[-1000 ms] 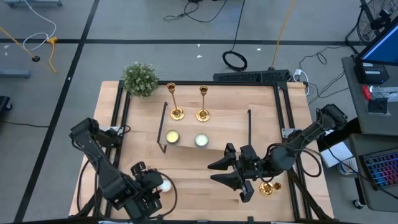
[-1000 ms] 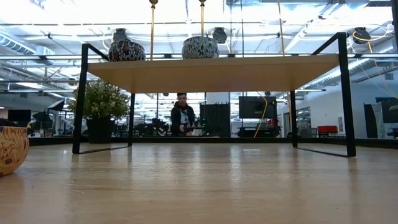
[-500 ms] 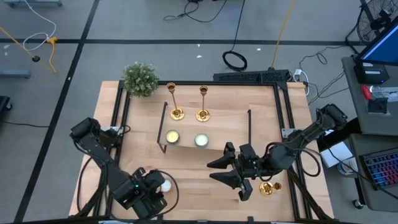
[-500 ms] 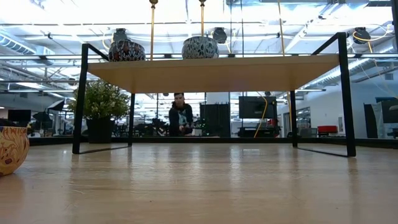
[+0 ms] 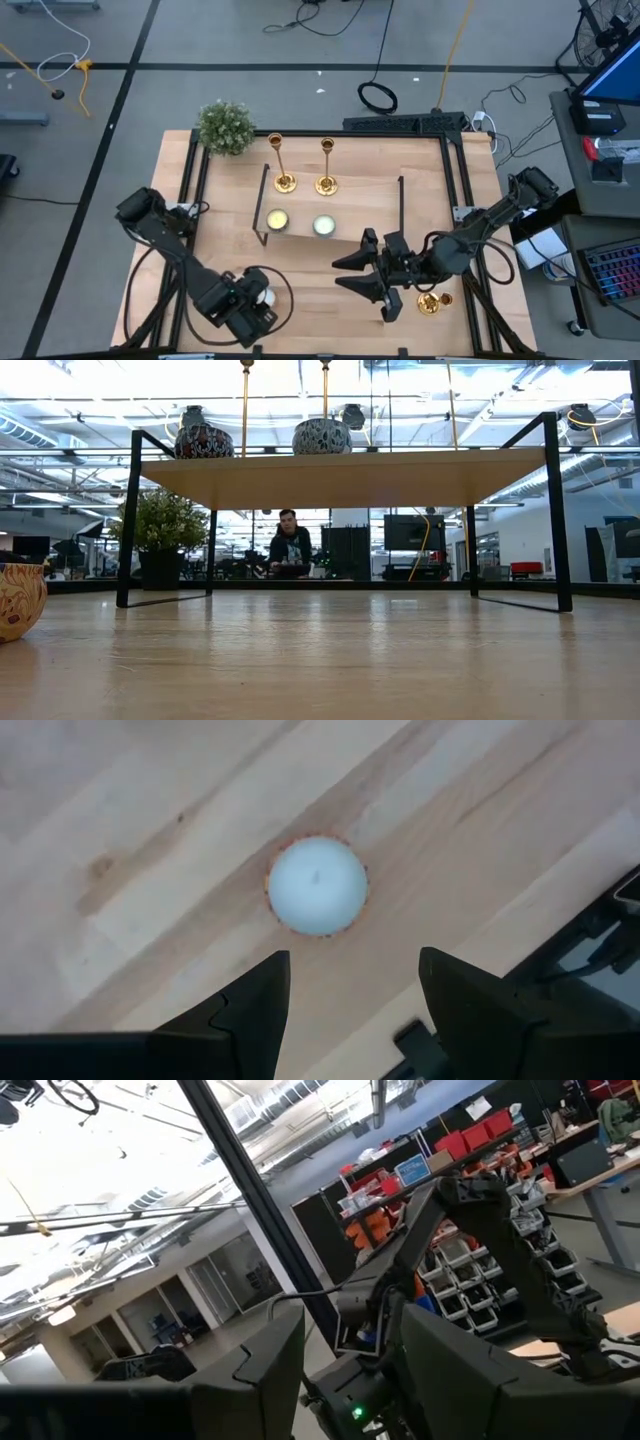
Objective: Pick & Place candle stick holders
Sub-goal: Put the yellow scented candle on the shelf
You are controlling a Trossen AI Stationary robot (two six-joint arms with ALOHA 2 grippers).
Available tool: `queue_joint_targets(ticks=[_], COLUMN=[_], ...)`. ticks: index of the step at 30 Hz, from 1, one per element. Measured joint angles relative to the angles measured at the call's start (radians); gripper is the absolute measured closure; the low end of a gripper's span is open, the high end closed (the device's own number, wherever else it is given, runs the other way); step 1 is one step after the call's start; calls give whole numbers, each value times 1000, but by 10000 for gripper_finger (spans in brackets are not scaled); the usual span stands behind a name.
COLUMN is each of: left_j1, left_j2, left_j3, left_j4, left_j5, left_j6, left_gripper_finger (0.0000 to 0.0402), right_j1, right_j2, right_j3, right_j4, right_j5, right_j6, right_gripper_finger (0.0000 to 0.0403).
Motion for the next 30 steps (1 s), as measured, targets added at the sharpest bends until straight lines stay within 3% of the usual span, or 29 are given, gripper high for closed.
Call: queue_joint_targets(ticks=[8,15,22,30], left_j1=[28,39,46,68], left_j2=[0,0,-11,-7], left_j3=[-80,-141,-110,-109], left_j4=[100,153,179,319], left_j5=[109,202,203,120], left_j6=[-47,-72,-76,-138], left_gripper_finger=[168,105,50,21], right_j1=[0,0,0,0], right_j2=[0,0,0,0], right_j3=[0,0,0,0], right_j4=[-7,-10,-14,-33], right_j5=[23,21,16,-68], right_j6=[-2,8,56,81], right_gripper_finger=[238,238,238,238])
